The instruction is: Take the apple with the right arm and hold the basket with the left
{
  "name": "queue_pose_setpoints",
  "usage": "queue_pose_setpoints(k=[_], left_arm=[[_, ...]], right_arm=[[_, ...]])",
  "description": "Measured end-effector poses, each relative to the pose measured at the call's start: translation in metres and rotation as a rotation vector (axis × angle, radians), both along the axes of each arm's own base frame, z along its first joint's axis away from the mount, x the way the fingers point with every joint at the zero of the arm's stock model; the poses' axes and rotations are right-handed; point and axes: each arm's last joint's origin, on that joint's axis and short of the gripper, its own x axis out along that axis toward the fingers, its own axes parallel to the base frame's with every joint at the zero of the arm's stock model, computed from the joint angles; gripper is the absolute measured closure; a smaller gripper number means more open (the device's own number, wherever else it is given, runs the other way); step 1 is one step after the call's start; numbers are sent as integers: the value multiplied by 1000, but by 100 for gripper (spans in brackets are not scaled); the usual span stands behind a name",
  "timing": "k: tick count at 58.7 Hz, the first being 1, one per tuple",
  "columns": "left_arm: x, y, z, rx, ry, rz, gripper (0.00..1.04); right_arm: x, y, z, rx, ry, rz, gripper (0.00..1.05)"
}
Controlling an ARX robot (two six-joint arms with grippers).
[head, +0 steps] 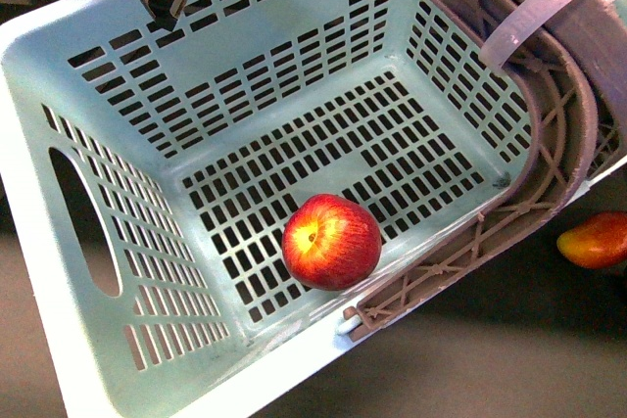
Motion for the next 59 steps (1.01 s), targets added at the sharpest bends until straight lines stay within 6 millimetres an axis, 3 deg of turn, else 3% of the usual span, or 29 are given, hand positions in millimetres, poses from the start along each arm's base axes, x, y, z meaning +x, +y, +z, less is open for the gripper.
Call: queue_pose_setpoints(k=[59], left_arm=[[0, 0, 0, 1, -1, 0, 90]], right_arm=[[-29, 0, -2, 0, 21, 3, 103]])
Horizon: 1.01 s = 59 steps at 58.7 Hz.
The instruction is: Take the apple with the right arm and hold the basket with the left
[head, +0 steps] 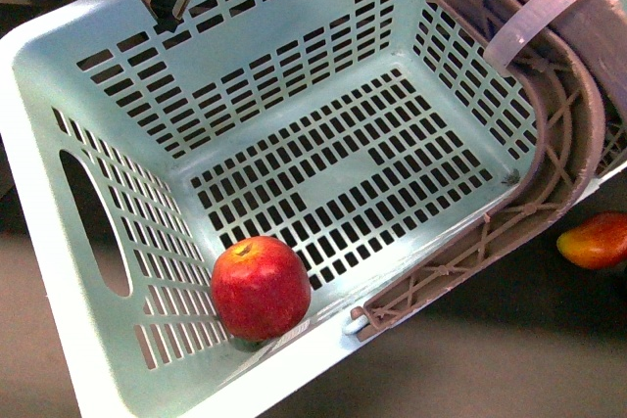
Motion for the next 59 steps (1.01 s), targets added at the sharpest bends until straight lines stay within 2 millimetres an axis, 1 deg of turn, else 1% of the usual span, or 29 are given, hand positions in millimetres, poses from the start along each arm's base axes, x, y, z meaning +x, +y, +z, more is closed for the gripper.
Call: queue_pose_setpoints(k=[5, 16, 24, 44, 46, 48, 49, 52, 53, 55, 59], left_arm=[[0, 0, 0, -1, 1, 1, 90], [0, 0, 0, -2, 2, 1, 90], [0, 0, 0, -1, 1, 1, 90], [0, 0, 0, -2, 2, 2, 90], [0, -1, -1, 37, -6, 28, 90], [-1, -6, 1, 165, 7, 100, 90], [0, -8, 1, 275, -7, 177, 90], [-1, -10, -1, 442, -32, 254, 90], [-1, -9, -3, 551, -55, 301, 90], [1, -5, -4, 672, -86, 355, 90], [8, 6, -3, 756, -100, 442, 90]], right_arm=[[-5, 0, 0, 0, -18, -3, 103], [-6, 0, 1, 0, -23, -3, 103], [-6, 0, 1, -2, -24, -3, 73], [-6, 0, 1, -2, -24, -4, 23], [-6, 0, 1, -2, -24, -3, 18], [-6, 0, 1, -2, -24, -4, 11], [-6, 0, 1, -2, -24, -3, 8], [-6, 0, 1, -2, -24, 0, 8], [-6, 0, 1, -2, -24, 0, 9], [-6, 0, 1, -2, -24, -1, 9], [-6, 0, 1, -2, -24, -5, 9]])
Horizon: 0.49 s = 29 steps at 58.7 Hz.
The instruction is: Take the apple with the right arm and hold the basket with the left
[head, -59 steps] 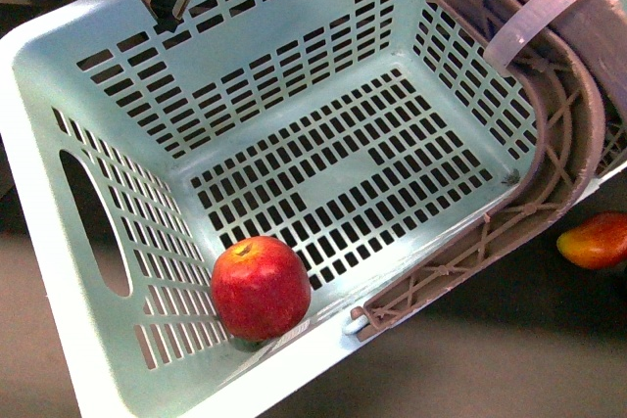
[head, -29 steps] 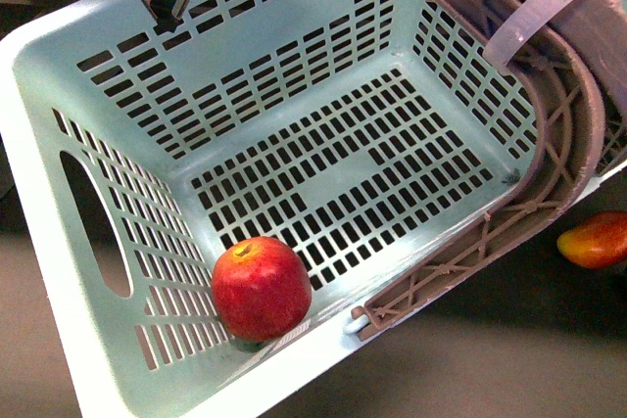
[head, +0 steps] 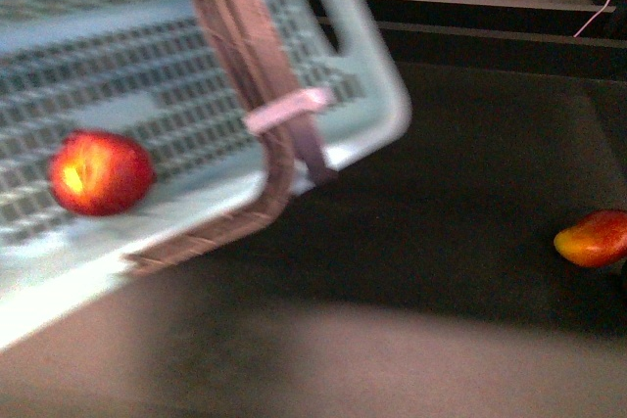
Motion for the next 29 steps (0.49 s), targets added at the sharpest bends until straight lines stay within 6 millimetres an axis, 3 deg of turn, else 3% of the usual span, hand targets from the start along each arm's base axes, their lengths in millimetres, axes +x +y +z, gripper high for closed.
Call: queue_pose_setpoints(k=[7, 29], left_arm=[[12, 21, 1, 11, -11, 99, 90], [50, 63, -16, -393, -9, 310, 90]], right_arm=[[0, 0, 0, 0, 0, 0, 9], [0, 0, 0, 0, 0, 3, 9]])
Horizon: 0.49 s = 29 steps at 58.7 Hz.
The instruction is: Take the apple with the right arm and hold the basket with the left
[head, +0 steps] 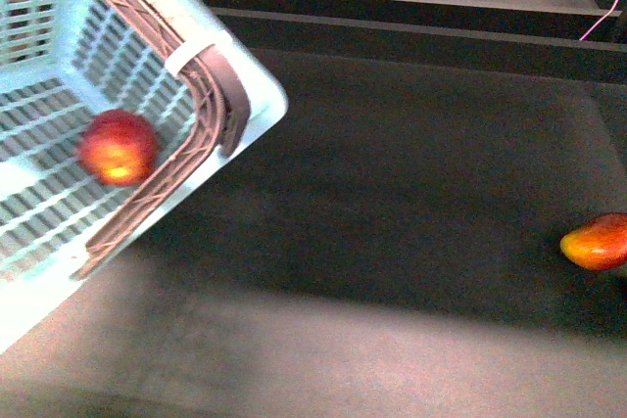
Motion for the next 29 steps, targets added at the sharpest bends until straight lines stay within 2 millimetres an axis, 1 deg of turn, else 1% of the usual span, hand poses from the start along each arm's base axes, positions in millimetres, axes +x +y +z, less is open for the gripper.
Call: queue_pose_setpoints(k=[7, 12, 15, 18, 19, 25, 29], left_arm=[[8, 11, 0, -125, -58, 88, 90], [13, 25, -4, -190, -96, 175, 90], [19, 39, -16, -246, -108, 247, 90], [22, 46, -25, -272, -102, 288, 90], [24, 50, -33, -295, -96, 317, 90], [31, 54, -54, -350, -72, 356, 90], [35, 53, -64, -383, -56, 359, 90]], right_arm=[[0, 0, 0, 0, 0, 0, 9], [0, 0, 0, 0, 0, 0, 9], [0, 0, 0, 0, 0, 0, 9], [0, 0, 0, 0, 0, 0, 9], [0, 0, 0, 0, 0, 0, 9], [0, 0, 0, 0, 0, 0, 9], [0, 0, 0, 0, 0, 0, 9]])
